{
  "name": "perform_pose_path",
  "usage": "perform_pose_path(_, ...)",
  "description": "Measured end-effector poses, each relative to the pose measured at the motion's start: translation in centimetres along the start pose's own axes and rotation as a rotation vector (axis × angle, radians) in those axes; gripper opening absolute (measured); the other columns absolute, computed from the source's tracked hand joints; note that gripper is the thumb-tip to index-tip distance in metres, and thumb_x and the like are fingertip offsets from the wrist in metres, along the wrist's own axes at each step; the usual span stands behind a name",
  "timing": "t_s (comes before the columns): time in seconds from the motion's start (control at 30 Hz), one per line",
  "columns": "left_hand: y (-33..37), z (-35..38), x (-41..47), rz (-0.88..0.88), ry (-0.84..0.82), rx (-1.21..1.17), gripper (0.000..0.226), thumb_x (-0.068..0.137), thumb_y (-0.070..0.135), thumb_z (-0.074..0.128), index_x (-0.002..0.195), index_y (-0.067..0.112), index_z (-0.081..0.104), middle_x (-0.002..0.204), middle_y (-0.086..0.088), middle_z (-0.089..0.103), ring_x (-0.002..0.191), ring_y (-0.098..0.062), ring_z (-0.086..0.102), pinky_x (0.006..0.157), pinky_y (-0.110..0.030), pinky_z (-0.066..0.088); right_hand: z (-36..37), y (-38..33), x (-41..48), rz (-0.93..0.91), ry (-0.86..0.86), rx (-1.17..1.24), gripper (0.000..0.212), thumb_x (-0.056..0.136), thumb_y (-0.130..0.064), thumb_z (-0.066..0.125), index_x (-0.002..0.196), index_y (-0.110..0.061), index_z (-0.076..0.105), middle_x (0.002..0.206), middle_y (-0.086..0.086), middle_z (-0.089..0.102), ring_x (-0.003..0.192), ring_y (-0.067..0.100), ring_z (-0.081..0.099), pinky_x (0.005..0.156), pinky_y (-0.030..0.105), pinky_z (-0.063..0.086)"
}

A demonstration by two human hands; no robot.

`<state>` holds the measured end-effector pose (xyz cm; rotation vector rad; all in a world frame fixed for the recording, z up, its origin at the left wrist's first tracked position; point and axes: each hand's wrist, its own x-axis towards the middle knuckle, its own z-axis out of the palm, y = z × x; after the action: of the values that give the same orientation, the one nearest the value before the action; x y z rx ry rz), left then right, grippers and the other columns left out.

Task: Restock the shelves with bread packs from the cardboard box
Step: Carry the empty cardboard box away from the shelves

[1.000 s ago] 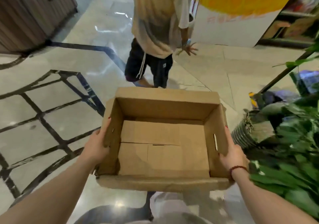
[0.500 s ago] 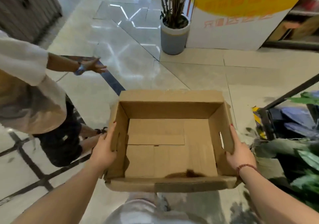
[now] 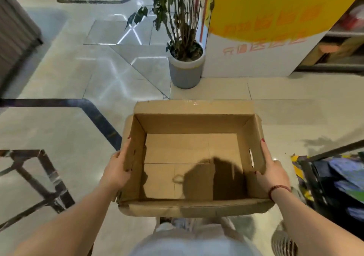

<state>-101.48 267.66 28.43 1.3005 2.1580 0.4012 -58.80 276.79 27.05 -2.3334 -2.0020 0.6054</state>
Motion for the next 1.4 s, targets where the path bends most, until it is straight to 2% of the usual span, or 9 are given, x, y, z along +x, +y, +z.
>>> perform_pose_path(0.23, 7.8, -0.7, 16.3, 0.057, -0.034, 0.058, 0.103, 0.087, 0.007, 0.055, 0.146, 0.058, -0.013, 0.143, -0.012, 0.038, 0.118, -0.033, 0.053, 0.092, -0.045, 0.054, -3.0, -2.3, 14.1, 0.024, 0.047, 0.005, 0.111, 0.086, -0.018, 0.063, 0.128, -0.062, -0.03, 0.093, 0.015, 0.055, 0.07, 0.029, 0.057, 0.068, 0.041, 0.054)
perform_pose_path(0.5, 18.4, -0.7, 35.6, 0.101, -0.111, 0.13, 0.11, 0.082, -0.001, 0.057, 0.145, 0.061, -0.009, 0.14, -0.015, 0.036, 0.107, -0.033, 0.055, 0.078, -0.035, 0.051, -7.7, -4.5, 30.3, 0.145, 0.04, 0.079, 0.108, 0.082, -0.015, 0.063, 0.138, -0.058, -0.02, 0.09, 0.014, 0.053, 0.061, 0.028, 0.049, 0.06, 0.034, 0.044)
perform_pose_path(0.63, 24.0, -1.7, 43.6, 0.176, -0.162, 0.196, 0.108, 0.081, 0.002, 0.058, 0.146, 0.059, -0.008, 0.144, -0.016, 0.033, 0.116, -0.037, 0.051, 0.087, -0.038, 0.048, -10.1, -5.5, 35.1, 0.244, 0.039, 0.095, 0.106, 0.082, -0.013, 0.063, 0.142, -0.053, -0.015, 0.086, 0.011, 0.049, 0.056, 0.023, 0.046, 0.06, 0.032, 0.043)
perform_pose_path(0.8, 30.7, -1.7, 53.3, 0.31, -0.232, 0.272, 0.11, 0.081, 0.003, 0.06, 0.147, 0.056, -0.011, 0.148, -0.017, 0.033, 0.127, -0.039, 0.045, 0.101, -0.047, 0.042, -10.8, -6.9, 39.2, 0.411, 0.075, 0.146, 0.109, 0.081, -0.01, 0.064, 0.142, -0.052, -0.016, 0.086, 0.009, 0.047, 0.056, 0.021, 0.045, 0.058, 0.03, 0.041)
perform_pose_path(0.97, 36.7, -0.8, 63.8, 0.516, -0.381, 0.352, 0.102, 0.086, 0.012, 0.061, 0.151, 0.049, -0.008, 0.15, -0.021, 0.033, 0.131, -0.041, 0.041, 0.104, -0.05, 0.039, -9.1, -9.9, 41.7, 0.658, 0.134, 0.239, 0.113, 0.079, -0.007, 0.063, 0.139, -0.057, -0.019, 0.084, 0.009, 0.047, 0.053, 0.024, 0.049, 0.052, 0.029, 0.04)
perform_pose_path(1.03, 39.1, -0.6, 67.7, 0.584, -0.418, 0.377, 0.095, 0.081, 0.016, 0.061, 0.155, 0.038, 0.005, 0.144, -0.023, 0.04, 0.12, -0.044, 0.051, 0.095, -0.051, 0.048, -8.1, -11.9, 42.0, 0.777, 0.165, 0.265, 0.111, 0.08, -0.009, 0.062, 0.138, -0.058, -0.018, 0.083, 0.009, 0.046, 0.052, 0.024, 0.048, 0.049, 0.029, 0.038)
perform_pose_path(1.13, 42.5, -0.3, 72.0, 0.648, -0.461, 0.503, 0.08, 0.083, 0.003, 0.059, 0.153, 0.017, 0.023, 0.14, -0.023, 0.042, 0.112, -0.045, 0.055, 0.082, -0.043, 0.05, -6.6, -15.6, 41.9, 0.937, 0.224, 0.333, 0.108, 0.081, -0.01, 0.062, 0.14, -0.057, -0.016, 0.085, 0.01, 0.046, 0.052, 0.024, 0.045, 0.05, 0.029, 0.037)
perform_pose_path(1.3, 45.1, 0.8, 75.8, 0.839, -0.559, 0.594, 0.088, 0.081, -0.007, 0.058, 0.154, 0.022, 0.02, 0.133, -0.025, 0.046, 0.103, -0.042, 0.058, 0.073, -0.04, 0.046, -3.7, -21.1, 40.7, 1.116, 0.303, 0.435, 0.103, 0.084, -0.011, 0.059, 0.139, -0.058, -0.014, 0.09, 0.015, 0.049, 0.059, 0.026, 0.045, 0.059, 0.032, 0.04)
perform_pose_path(1.4, 45.8, 2.8, 76.2, 0.914, -0.624, 0.635, 0.097, 0.082, -0.006, 0.055, 0.155, 0.035, 0.006, 0.12, -0.014, 0.044, 0.088, -0.035, 0.058, 0.067, -0.039, 0.047, -1.3, -22.9, 39.4, 1.203, 0.31, 0.471, 0.102, 0.086, -0.011, 0.059, 0.141, -0.055, -0.014, 0.089, 0.015, 0.049, 0.057, 0.023, 0.046, 0.058, 0.032, 0.042)
